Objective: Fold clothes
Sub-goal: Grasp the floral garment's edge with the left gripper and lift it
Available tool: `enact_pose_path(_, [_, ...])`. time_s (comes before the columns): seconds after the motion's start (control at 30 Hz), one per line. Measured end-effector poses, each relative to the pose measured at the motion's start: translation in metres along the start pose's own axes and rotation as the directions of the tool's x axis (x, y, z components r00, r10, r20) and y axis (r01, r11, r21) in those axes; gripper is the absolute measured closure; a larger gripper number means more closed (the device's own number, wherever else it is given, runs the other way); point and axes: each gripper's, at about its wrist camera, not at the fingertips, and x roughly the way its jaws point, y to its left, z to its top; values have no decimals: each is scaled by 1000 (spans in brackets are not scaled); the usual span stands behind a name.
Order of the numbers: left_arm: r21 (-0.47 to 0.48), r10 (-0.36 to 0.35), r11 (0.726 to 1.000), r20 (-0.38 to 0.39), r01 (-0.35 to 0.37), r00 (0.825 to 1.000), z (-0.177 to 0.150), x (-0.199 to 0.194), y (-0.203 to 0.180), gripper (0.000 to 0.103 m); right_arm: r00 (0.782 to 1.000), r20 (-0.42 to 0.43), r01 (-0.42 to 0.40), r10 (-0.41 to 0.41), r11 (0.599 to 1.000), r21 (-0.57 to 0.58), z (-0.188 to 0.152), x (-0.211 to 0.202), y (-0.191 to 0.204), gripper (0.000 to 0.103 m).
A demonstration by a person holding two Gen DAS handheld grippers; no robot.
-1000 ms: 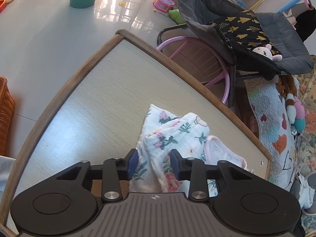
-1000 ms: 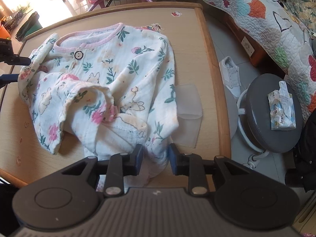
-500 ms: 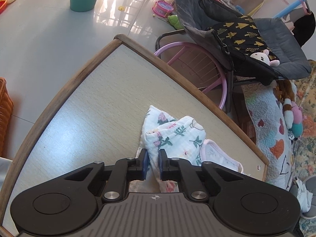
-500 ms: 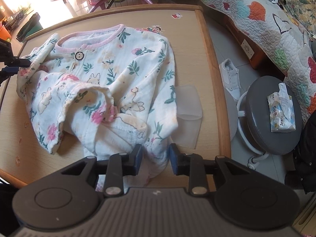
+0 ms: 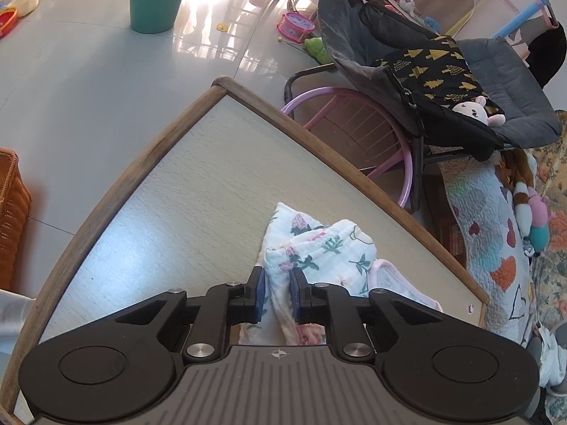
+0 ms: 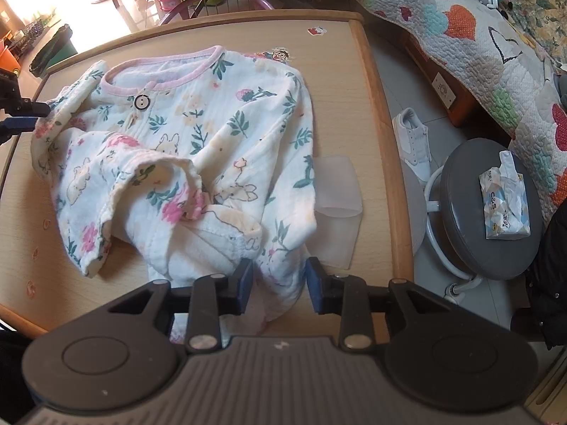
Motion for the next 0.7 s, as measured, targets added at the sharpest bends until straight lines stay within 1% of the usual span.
enact_pose_path(0.07, [21,-5,1000,-2,5,1000,0,1,-1,82,1000,2,1,-1,1000,-1,0,0,0,69])
enact_pose_path(0.17, [37,-11,999,19,10,1000,-1,0,-3,83,1000,6,0,0,1000,-5,0,0,0,69])
enact_pose_path(0.2, [37,-14,999,27,13,1000,-2,0,-3,87,1000,6,0,0,1000,-6,-1,0,0,69])
enact_pose_path(0.3, [39,-21,999,37,20,999,-3,-2,-4,88,1000,8,2,-2,1000,0,-1,1,2,69])
enact_pose_path(0.4, [51,-29,998,48,26,998,-3,-5,-4,93,1000,7,2,-2,1000,-2,-1,0,2,69])
enact_pose_path(0.57, [30,3,1000,70,-5,998,-3,-17,6,95,1000,4,3,-3,1000,-1,0,0,1,69])
enact_pose_path(0.67, [29,70,997,101,-73,992,-6,-28,14,96,1000,3,6,-6,1000,0,0,0,1,69])
enact_pose_path(0.7, [22,83,996,107,-86,991,-8,-32,17,96,1000,3,6,-6,1000,0,0,0,1,69])
